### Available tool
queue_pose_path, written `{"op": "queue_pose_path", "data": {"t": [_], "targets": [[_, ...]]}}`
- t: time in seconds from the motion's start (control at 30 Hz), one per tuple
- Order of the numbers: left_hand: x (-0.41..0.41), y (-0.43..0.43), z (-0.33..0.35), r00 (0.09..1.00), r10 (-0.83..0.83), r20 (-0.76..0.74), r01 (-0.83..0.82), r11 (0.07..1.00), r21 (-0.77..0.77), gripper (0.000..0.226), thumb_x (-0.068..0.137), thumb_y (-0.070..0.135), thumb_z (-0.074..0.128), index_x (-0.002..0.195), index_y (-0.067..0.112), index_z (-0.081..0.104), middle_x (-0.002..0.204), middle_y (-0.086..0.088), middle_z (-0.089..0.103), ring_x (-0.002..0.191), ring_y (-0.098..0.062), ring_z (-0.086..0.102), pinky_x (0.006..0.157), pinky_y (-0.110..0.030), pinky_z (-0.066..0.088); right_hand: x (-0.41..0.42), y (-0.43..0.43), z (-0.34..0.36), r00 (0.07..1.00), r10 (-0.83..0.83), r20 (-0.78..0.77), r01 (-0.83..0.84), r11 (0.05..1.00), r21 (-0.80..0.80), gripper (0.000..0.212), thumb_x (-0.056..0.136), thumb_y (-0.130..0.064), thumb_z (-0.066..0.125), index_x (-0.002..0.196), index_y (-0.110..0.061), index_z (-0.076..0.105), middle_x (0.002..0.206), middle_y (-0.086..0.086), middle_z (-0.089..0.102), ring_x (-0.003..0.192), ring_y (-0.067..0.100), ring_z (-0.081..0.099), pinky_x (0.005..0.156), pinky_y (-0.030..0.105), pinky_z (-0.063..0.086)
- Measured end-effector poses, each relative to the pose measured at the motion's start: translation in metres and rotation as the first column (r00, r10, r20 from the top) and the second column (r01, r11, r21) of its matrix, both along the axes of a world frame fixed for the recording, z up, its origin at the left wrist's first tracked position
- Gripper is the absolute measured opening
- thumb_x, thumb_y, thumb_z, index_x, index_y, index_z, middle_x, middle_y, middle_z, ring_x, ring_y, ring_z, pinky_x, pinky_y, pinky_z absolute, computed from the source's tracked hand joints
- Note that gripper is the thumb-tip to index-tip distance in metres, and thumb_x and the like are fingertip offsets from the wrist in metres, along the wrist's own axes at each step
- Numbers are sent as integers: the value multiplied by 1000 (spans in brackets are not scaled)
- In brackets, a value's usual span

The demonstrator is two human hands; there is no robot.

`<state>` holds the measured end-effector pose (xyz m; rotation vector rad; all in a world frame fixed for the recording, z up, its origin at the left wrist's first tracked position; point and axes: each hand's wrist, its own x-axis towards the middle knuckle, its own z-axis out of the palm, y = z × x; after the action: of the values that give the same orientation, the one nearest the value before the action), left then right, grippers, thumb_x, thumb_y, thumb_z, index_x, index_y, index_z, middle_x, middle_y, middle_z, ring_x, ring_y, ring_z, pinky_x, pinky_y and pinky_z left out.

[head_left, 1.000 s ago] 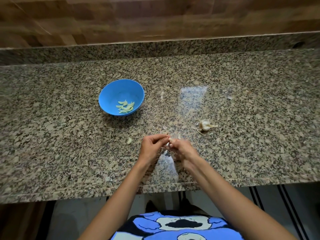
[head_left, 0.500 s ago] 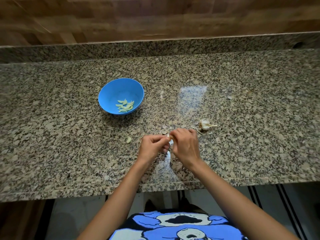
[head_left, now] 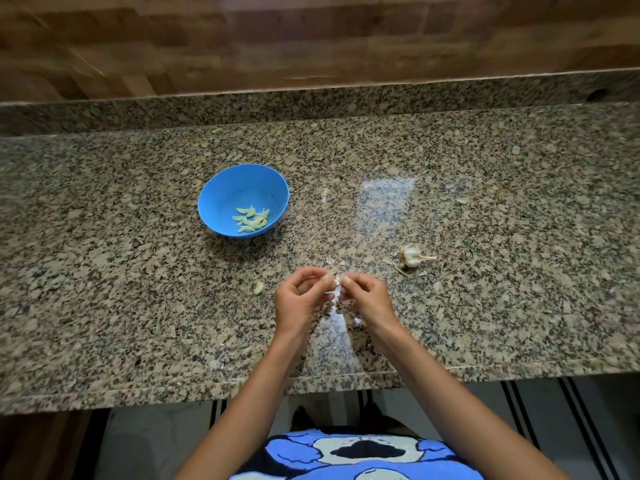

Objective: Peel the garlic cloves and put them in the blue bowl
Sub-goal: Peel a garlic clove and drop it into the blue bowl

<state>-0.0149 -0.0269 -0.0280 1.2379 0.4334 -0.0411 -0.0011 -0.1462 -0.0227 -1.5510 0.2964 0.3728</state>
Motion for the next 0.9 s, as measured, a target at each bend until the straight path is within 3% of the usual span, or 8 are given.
{"op": "queue_pose_path", "data": {"t": [0.1,0.23,0.3,0.37,0.47,0.6,0.73,0.9], "targets": [[1,5,0,988,42,-150,-91,938,-336,19,80,-14,57,93,-1,62,89,-13,69,78,-21,67,69,-23,58,-3,0,-5,999,12,44,-7,994,-111,17,93,-16,51,80,-14,61,70,-1,56,64,9,49,61,19,42],[-1,16,5,976,24,-215,-108,914,-391,24,83,-12,53,104,-5,62,92,-16,70,80,-21,68,73,-24,58,-3,-5,-10,998,5,70,12,971,-237,12,95,-18,49,88,-16,59,72,-1,56,63,10,50,60,21,43],[0,31,6,971,100,-215,-155,954,-257,22,80,-7,59,100,0,65,90,-14,71,78,-20,68,70,-24,58,-3,-9,-15,996,-5,88,31,954,-300,12,95,-20,49,93,-15,60,71,-1,56,59,10,47,55,20,40],[2,54,2,970,173,-169,-140,972,189,18,80,2,66,98,7,68,91,-11,71,77,-18,67,66,-22,57,-1,-13,-19,996,-9,90,38,941,-336,15,95,-20,49,94,-12,61,70,1,56,57,10,45,52,18,37],[2,86,-9,980,154,-127,-12,678,735,20,85,13,67,105,13,68,94,-3,69,71,-9,61,57,-14,51,1,-11,-18,999,3,36,8,951,-308,21,97,-19,44,87,-5,57,65,0,48,54,9,39,50,18,32],[2,97,-20,980,71,-184,116,549,828,31,87,13,63,118,15,64,115,-5,63,94,-17,61,77,-34,56,3,-9,-17,999,-36,-26,31,983,-180,27,99,-22,34,77,-10,44,68,4,47,52,13,41,50,25,34],[4,49,-9,991,-71,109,-66,447,892,35,93,9,50,127,15,56,130,-2,53,116,-12,47,95,-30,46,-2,-21,-17,992,-122,-24,118,987,-109,29,98,-24,37,76,-9,47,65,7,52,47,16,47,50,28,40],[32,-15,-30,874,-455,-171,382,423,822,53,101,40,25,150,21,14,157,4,8,145,-12,6,118,-35,6,-12,-34,-17,973,-231,-16,229,970,-77,28,97,-22,42,75,-8,50,61,6,53,45,15,48,43,20,40]]}}
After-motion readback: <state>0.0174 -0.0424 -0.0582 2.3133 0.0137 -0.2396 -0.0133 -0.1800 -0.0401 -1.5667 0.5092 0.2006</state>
